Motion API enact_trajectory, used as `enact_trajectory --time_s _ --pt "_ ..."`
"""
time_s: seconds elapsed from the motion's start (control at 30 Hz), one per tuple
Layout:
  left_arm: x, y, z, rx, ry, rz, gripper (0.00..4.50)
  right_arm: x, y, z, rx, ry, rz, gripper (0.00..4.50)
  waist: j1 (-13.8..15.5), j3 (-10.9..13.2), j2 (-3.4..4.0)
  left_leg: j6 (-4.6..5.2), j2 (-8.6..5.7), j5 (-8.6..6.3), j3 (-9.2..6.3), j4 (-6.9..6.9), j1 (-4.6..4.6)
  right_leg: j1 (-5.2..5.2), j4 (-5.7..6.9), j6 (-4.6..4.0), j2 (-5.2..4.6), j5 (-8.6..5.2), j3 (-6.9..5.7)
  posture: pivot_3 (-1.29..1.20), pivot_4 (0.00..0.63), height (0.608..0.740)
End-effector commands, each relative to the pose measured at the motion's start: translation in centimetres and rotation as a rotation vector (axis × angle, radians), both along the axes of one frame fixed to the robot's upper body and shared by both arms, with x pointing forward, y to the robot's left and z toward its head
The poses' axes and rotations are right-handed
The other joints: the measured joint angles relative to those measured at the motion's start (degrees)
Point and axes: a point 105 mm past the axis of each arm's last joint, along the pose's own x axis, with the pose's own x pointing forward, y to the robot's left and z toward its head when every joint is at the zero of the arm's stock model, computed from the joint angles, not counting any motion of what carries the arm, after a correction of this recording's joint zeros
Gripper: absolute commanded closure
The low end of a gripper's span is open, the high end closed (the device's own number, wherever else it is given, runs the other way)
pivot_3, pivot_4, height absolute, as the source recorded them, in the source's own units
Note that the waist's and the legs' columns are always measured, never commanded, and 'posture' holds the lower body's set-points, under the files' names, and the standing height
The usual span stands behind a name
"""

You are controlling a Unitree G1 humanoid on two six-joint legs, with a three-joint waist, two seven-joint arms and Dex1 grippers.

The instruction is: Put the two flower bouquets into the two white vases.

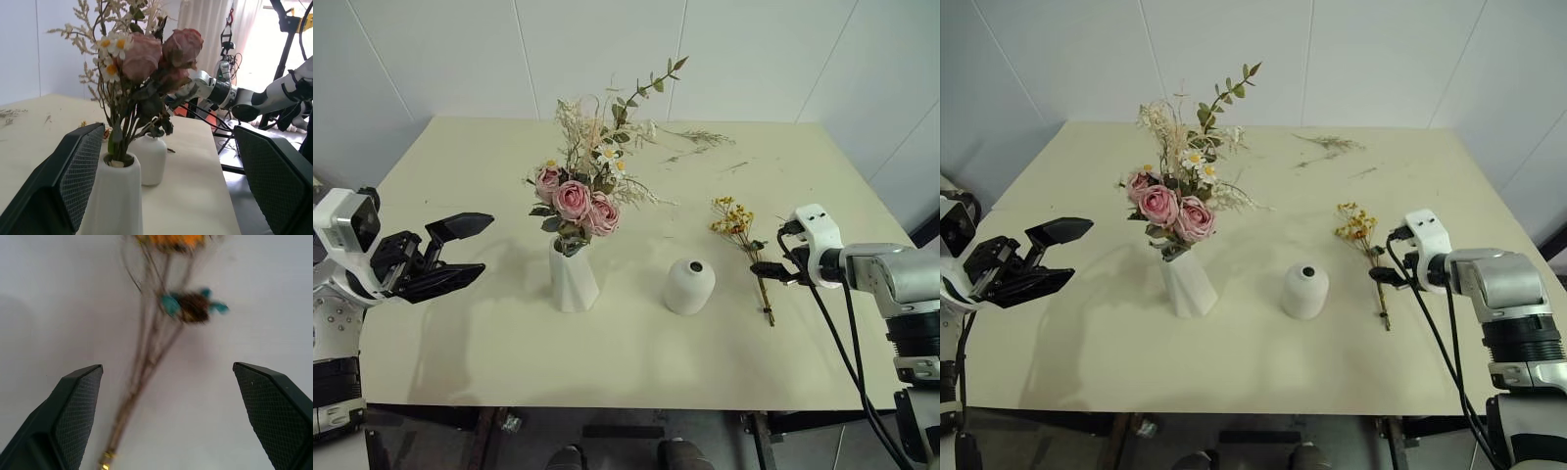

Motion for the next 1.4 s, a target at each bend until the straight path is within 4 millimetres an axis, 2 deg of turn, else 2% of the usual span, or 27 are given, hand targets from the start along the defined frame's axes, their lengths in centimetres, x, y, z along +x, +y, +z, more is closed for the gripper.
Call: enact_trajectory --time_s 0.03,0.53,0.63,1.0,1.03,1.17,1.4 --pt "-0.8 -0.1 1.2 0.018 -0.067 0.000 0.02 -0.1 -0.3 0.9 0.005 0.020 -0.025 0.00 -0.09 0.00 0.00 0.00 0.00 0.00 0.00 0.00 0.00 0.00 0.01 0.00 0.00 0.00 0.00 0.00 0.150 0.740" --pt "-1.0 -0.2 1.3 0.014 -0.044 -0.029 0.02 -0.4 1.3 -0.1 0.032 0.101 0.010 0.00 -0.38 0.01 0.01 0.00 0.00 0.01 0.01 0.01 0.01 -0.01 0.05 0.00 0.01 0.00 0.00 0.00 0.150 0.740" --pt "-0.9 -0.3 1.4 0.012 -0.042 -0.030 0.00 0.0 1.4 -0.1 0.030 0.090 0.001 0.59 -0.42 0.01 0.01 0.00 0.00 0.01 0.01 0.01 0.02 -0.01 0.07 0.00 0.02 0.00 0.00 0.00 0.150 0.740" --pt "-1.5 -1.1 1.9 0.024 -0.045 -0.075 0.00 0.1 3.0 -0.3 0.062 0.060 0.036 4.33 -0.53 0.01 0.01 0.00 0.01 0.01 0.00 0.01 0.02 -0.02 0.08 0.00 0.03 0.00 0.00 0.00 0.150 0.740" --pt "-1.9 -1.4 1.9 0.035 -0.040 -0.088 0.00 0.1 3.1 -0.3 0.067 0.051 0.036 4.48 -0.51 0.01 0.01 0.00 0.01 0.01 0.01 0.01 0.02 -0.01 0.08 0.00 0.02 0.00 0.01 0.00 0.150 0.740" --pt "-2.8 -2.4 0.7 0.110 -0.002 -0.106 0.00 0.0 3.2 -0.6 0.069 0.033 0.037 4.48 -0.44 0.01 0.01 0.00 0.00 0.00 0.01 0.00 0.00 -0.01 0.03 0.00 0.00 0.00 0.02 0.00 0.150 0.740" --pt "-3.2 -4.0 -0.6 0.201 -0.019 -0.078 0.00 0.3 3.5 0.5 0.099 -0.055 0.047 4.48 -0.33 0.01 0.01 0.00 0.00 0.01 0.01 0.03 0.02 0.00 0.08 0.01 0.01 0.02 0.03 0.00 0.150 0.740"
